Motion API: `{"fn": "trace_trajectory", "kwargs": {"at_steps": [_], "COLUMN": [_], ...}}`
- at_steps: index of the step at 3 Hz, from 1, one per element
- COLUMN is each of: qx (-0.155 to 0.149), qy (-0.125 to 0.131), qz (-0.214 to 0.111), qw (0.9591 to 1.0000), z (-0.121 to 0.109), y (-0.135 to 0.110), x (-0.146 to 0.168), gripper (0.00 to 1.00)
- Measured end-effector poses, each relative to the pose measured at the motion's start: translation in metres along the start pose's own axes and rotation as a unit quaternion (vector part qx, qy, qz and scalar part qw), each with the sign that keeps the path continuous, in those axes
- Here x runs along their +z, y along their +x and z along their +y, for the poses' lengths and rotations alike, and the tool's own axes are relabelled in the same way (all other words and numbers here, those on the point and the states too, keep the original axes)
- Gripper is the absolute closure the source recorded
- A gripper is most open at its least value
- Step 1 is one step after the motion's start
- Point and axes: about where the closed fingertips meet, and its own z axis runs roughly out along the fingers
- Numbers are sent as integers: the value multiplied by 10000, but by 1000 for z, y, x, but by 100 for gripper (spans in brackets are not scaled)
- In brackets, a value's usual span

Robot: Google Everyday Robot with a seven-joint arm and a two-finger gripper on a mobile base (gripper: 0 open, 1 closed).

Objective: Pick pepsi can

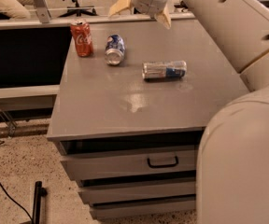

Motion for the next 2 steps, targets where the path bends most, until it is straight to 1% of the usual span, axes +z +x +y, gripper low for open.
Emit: {"fn": "trace_trajectory", "kwargs": {"at_steps": [1, 2], "qx": [-155, -231], "qy": [36, 79], "qz": [14, -86], "qw": [9999, 9997], "z": [-4, -6], "y": [5, 7], "x": [18, 39], "gripper": [0, 0]}}
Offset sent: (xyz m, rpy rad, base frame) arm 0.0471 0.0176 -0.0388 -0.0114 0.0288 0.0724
